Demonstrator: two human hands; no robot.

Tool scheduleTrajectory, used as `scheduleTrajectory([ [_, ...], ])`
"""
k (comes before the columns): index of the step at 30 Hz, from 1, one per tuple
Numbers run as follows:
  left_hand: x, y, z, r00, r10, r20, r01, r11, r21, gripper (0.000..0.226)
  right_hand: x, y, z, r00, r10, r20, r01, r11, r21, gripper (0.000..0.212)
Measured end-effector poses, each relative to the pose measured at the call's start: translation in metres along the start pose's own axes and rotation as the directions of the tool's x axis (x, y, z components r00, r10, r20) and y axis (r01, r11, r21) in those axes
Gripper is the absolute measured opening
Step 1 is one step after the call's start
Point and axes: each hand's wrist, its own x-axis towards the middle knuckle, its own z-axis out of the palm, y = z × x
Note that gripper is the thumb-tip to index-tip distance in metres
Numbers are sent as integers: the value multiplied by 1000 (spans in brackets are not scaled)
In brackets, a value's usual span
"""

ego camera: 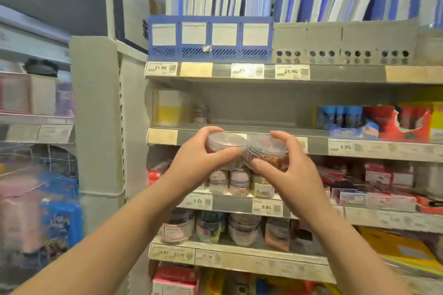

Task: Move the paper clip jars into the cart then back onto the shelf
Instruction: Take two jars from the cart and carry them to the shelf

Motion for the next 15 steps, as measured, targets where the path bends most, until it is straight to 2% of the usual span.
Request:
scheduleTrajectory([
  [7, 100, -40, -11, 988, 57, -146, -30, 983, 181, 61, 115, 34, 35, 986, -90, 141, 103, 991, -86, 61],
  [12, 155, -56, -32, 983, 76, -169, -15, 942, 335, 38, 189, 43, 58, 948, -139, 285, 184, 973, -138, 64],
  [15, 177, -64, -47, 979, 65, -191, 16, 919, 393, 53, 225, 39, 72, 924, -112, 365, 194, 961, -196, 73],
])
